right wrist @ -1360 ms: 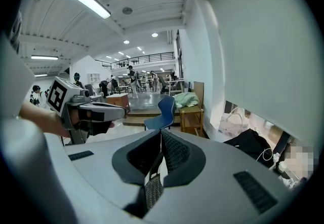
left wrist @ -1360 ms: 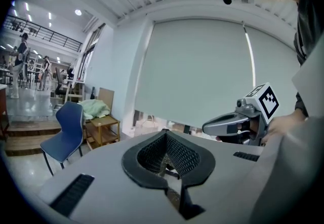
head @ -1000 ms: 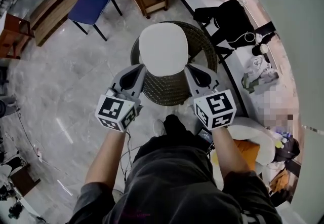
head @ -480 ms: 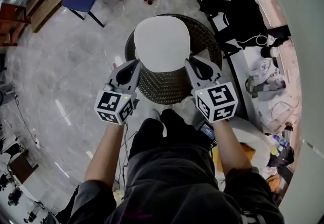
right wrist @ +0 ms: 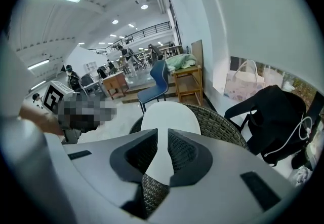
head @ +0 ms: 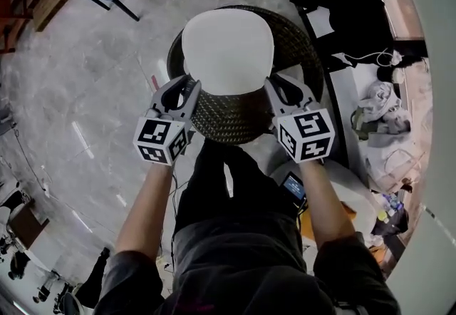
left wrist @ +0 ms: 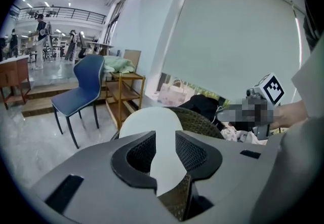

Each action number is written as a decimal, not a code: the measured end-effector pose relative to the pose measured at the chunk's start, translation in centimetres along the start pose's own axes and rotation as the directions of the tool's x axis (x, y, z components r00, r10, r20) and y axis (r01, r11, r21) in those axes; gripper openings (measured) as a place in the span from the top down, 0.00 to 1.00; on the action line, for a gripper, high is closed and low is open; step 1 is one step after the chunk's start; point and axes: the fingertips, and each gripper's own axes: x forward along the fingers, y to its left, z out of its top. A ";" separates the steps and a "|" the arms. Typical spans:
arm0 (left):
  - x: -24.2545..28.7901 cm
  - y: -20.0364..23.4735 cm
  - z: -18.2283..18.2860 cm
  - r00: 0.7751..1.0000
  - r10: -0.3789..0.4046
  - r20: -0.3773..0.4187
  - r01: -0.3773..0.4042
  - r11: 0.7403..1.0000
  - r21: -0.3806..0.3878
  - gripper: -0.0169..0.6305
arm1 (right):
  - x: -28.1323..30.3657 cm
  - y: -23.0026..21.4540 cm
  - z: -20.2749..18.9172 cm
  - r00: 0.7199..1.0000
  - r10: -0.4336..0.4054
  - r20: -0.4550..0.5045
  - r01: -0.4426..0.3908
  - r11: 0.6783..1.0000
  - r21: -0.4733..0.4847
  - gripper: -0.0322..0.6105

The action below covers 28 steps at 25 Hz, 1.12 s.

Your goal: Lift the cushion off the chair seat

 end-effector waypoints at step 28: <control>14.6 12.1 -17.5 0.981 0.016 -0.191 -0.064 0.967 -0.246 0.50 | 16.8 -10.3 -14.5 0.975 -0.127 -0.181 0.150 0.981 0.123 0.59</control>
